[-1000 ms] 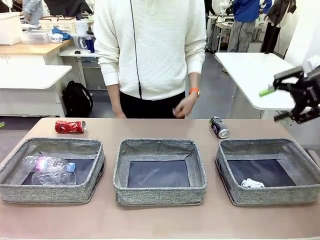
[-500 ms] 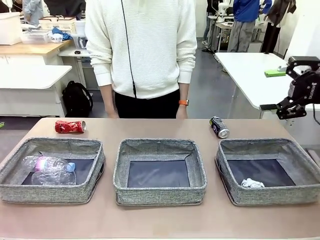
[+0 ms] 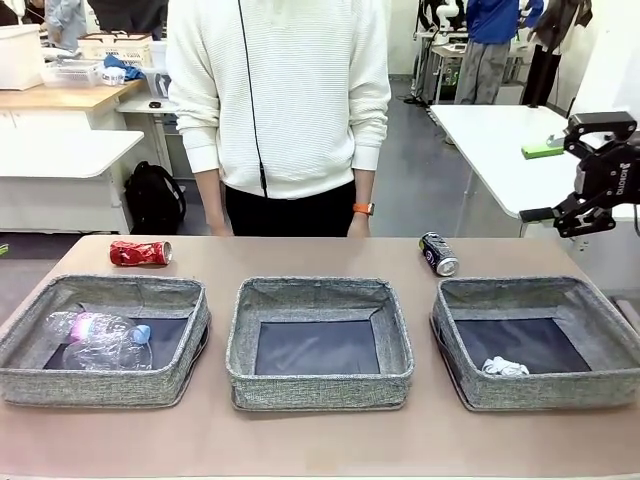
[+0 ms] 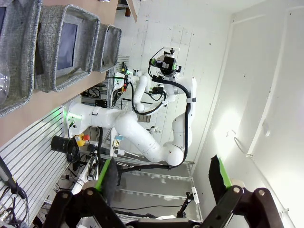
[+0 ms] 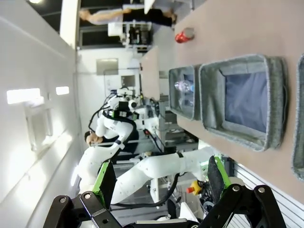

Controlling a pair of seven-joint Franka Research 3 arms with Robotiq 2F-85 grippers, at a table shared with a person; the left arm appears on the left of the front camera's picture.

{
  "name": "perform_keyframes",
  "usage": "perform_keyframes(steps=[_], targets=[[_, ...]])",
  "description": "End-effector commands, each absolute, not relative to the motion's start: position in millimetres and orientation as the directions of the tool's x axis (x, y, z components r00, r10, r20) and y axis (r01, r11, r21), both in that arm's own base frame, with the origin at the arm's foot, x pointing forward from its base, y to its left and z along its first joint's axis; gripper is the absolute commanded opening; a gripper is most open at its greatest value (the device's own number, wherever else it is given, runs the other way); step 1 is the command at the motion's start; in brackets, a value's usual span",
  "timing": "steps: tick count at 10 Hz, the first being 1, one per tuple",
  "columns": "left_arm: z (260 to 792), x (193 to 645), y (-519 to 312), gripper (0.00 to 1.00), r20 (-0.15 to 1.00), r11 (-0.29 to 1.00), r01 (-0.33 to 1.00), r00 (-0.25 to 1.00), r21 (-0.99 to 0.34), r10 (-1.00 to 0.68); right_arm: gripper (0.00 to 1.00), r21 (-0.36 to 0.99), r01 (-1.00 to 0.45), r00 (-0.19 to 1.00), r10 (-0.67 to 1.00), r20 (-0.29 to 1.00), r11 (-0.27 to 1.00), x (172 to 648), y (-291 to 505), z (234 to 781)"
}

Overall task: Sort the waste into the appropriate baskets.
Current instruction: Place the picked waste into the Fabric basket indicated by the person, then pick up the waste item pointed out by the person.

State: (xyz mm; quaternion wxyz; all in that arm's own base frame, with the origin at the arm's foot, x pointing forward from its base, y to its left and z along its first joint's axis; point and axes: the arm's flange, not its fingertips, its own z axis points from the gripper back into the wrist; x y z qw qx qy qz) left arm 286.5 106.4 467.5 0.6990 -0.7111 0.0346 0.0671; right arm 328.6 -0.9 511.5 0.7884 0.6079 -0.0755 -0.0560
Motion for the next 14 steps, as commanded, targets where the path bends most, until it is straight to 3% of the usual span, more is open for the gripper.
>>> perform_keyframes(steps=[1, 14], targets=[[470.3, 285.4, 106.7, 1.0, -0.123, -0.037, -0.122, 0.992, -0.992, 0.039, 1.0, 0.971, -0.011, 0.98, -0.189, 0.057, 0.237, 330.3, 0.0, 514.8], [470.3, 285.4, 106.7, 1.0, -0.123, -0.037, -0.122, 0.992, -0.992, 0.039, 1.0, 0.971, -0.011, 0.98, -0.189, 0.057, 0.237, 330.3, 0.0, 514.8]])
